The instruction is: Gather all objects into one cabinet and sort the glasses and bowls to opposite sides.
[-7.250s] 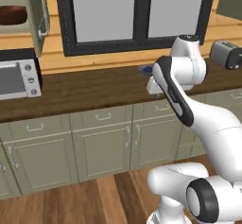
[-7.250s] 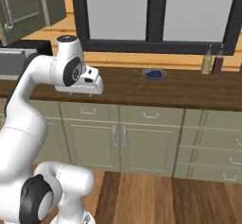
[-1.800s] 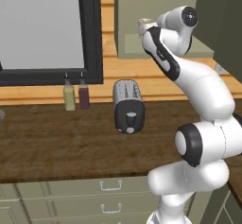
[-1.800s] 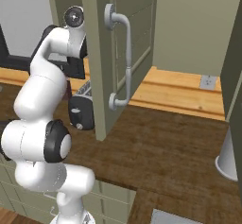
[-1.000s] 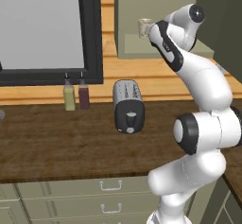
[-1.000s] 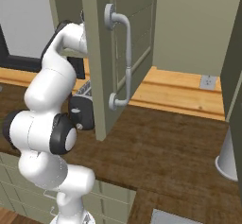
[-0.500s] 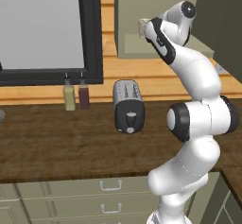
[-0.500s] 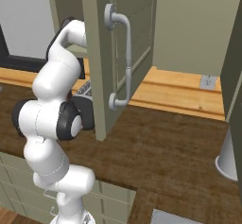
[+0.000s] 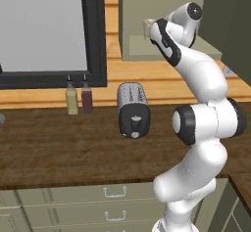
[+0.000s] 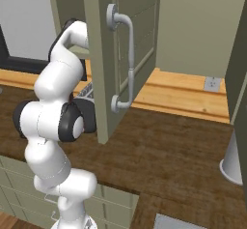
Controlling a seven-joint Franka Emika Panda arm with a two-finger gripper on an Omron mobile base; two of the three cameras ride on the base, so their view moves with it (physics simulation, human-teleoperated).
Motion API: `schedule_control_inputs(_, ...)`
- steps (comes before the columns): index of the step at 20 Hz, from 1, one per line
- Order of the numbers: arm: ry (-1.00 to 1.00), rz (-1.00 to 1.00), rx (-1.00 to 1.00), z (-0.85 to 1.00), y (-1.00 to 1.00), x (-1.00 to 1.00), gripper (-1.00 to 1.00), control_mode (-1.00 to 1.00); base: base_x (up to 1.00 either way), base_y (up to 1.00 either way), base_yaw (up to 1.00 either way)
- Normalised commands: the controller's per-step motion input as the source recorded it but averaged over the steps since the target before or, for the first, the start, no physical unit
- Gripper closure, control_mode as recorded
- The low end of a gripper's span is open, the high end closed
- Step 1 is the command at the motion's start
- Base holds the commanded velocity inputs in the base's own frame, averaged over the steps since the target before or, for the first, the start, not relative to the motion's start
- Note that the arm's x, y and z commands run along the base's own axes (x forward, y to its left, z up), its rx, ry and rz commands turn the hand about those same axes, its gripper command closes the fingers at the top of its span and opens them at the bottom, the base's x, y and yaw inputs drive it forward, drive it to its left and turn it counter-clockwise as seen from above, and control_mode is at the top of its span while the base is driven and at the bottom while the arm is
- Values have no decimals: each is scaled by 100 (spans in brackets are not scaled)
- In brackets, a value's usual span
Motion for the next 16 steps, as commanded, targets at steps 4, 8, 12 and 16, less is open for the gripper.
schedule_control_inputs(4, 0, -4, 0, -4, 13, 9, -100, -100, 0, 0, 0)
schedule_control_inputs(8, 0, -7, 0, 0, 15, 24, -100, -100, 0, 0, 0)
schedule_control_inputs(12, 1, -6, 0, 0, 12, 31, -100, -100, 0, 0, 0)
schedule_control_inputs(16, 5, -3, 0, 0, 5, 17, -100, -100, 0, 0, 0)
